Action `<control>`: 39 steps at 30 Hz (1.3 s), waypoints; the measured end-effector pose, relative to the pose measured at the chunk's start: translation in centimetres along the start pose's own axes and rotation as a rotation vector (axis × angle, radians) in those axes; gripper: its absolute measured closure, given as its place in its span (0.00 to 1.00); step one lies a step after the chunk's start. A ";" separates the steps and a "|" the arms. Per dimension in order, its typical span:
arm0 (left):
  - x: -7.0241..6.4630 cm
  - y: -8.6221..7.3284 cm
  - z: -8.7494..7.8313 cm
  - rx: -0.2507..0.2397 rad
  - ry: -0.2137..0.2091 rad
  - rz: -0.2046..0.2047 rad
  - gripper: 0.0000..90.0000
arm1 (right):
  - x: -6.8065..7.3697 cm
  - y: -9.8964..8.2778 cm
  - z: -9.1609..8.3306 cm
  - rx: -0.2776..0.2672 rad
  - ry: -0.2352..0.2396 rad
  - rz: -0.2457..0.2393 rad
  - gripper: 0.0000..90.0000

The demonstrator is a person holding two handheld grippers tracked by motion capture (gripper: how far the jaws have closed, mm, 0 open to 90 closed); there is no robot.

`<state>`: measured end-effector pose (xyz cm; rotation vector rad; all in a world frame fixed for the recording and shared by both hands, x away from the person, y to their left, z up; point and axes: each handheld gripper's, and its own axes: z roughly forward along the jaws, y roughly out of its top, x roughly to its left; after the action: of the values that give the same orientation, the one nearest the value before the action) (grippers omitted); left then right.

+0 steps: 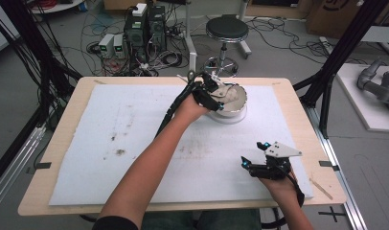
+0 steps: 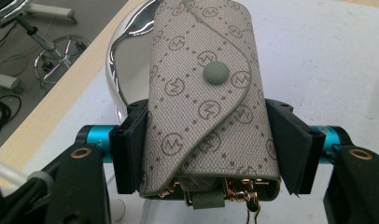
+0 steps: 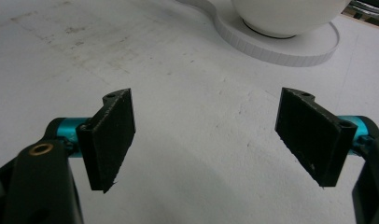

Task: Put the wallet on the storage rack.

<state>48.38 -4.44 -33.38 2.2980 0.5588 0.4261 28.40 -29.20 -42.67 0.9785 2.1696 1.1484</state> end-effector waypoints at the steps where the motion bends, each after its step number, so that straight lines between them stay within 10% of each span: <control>1: 0.1 0.1 0.3 0.010 0.002 0.004 0.40 | 0.0 0.0 0.0 -0.002 -0.001 0.000 0.23; 39: -0.3 2.0 5.5 0.069 0.018 0.023 0.33 | -0.2 -0.1 0.2 0.008 0.008 0.004 0.23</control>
<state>51.11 -9.02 -35.74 2.3705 0.5649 0.4454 28.65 -29.31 -42.89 0.9839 2.1809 1.1489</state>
